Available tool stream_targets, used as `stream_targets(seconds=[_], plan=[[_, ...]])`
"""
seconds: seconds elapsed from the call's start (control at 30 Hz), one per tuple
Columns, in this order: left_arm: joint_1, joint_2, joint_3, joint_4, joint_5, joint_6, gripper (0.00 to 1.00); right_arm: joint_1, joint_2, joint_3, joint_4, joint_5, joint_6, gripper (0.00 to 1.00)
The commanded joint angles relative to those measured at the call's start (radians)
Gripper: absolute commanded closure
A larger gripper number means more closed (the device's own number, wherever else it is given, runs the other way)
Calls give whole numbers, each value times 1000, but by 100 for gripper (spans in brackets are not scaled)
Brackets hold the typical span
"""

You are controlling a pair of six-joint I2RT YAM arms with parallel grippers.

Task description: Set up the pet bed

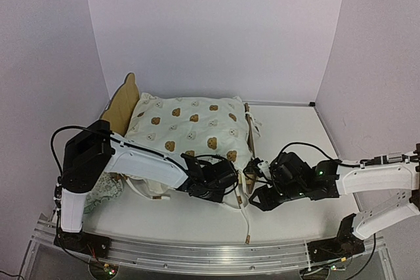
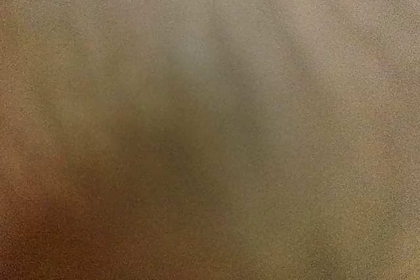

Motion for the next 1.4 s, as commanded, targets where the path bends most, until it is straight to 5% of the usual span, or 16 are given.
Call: stream_targets(seconds=[0.0, 0.27, 0.5, 1.0, 1.37], plan=[[2, 12, -68, 7, 42, -43, 79, 4, 11, 9, 19, -15, 2, 58], [-50, 7, -99, -23, 17, -89, 80, 4, 15, 24, 19, -22, 5, 58], [-71, 36, -91, -48, -3, -111, 100, 4, 7, 22, 18, -30, 12, 58], [-146, -115, -76, -87, -35, -114, 100, 9, 77, 71, 95, -68, -5, 54], [-155, -171, -82, -65, -38, -96, 100, 45, 214, 70, 231, 171, 10, 50]])
